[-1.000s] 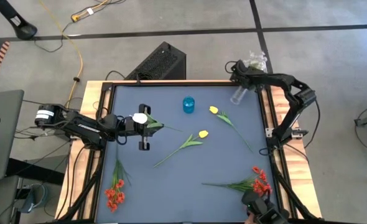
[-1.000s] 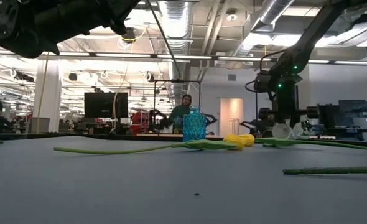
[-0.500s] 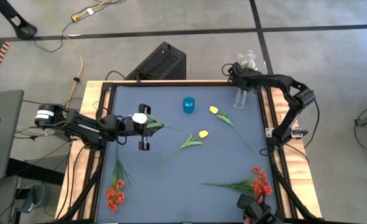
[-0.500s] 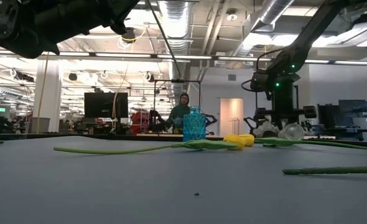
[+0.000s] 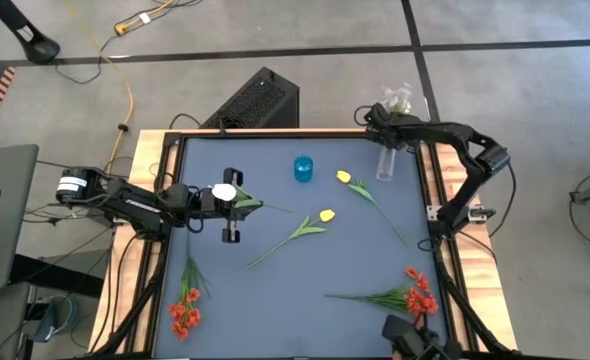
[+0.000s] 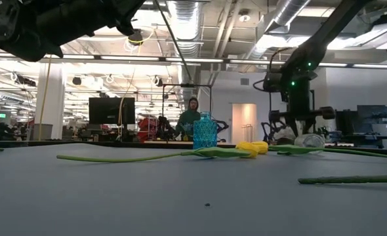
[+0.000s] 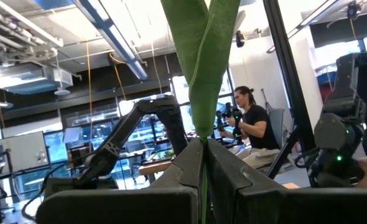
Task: Sort flowers into vase by color
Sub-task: Put the white flowers into the transparent vase
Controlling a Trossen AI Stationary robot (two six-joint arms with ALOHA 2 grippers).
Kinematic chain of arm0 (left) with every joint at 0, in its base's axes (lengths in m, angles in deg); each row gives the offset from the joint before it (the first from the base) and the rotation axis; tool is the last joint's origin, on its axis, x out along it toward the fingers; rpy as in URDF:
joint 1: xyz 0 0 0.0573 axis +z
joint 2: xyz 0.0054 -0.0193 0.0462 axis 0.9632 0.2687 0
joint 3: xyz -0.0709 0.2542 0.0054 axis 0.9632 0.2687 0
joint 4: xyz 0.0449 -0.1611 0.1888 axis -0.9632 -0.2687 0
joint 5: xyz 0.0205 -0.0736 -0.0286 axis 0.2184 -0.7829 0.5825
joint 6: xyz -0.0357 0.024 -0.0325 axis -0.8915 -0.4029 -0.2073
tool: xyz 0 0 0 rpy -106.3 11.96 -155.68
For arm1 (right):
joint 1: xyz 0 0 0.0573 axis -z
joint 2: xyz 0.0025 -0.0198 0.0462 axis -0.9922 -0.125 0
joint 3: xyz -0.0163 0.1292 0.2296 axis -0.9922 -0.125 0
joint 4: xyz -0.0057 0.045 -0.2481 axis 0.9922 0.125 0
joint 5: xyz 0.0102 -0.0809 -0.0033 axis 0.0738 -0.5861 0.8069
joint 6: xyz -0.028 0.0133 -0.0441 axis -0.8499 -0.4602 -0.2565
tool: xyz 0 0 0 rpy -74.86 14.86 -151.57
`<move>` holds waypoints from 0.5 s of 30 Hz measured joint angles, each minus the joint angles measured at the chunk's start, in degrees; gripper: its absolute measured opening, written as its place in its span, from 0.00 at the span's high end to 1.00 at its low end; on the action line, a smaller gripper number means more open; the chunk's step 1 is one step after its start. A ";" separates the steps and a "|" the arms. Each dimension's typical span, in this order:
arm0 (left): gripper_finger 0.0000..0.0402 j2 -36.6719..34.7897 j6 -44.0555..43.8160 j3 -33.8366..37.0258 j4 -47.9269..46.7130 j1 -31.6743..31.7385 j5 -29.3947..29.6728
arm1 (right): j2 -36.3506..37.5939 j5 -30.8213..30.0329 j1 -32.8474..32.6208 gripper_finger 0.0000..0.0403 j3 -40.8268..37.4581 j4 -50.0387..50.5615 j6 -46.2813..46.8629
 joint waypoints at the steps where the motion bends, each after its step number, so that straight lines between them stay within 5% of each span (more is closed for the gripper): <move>1: 1.00 0.00 0.00 0.01 0.00 0.00 0.01 | 0.71 -0.06 0.00 0.73 0.00 -0.10 -0.56; 15: 1.00 0.01 -0.35 0.00 0.04 0.00 0.04 | 0.34 4.88 4.35 0.27 0.11 -0.10 -3.22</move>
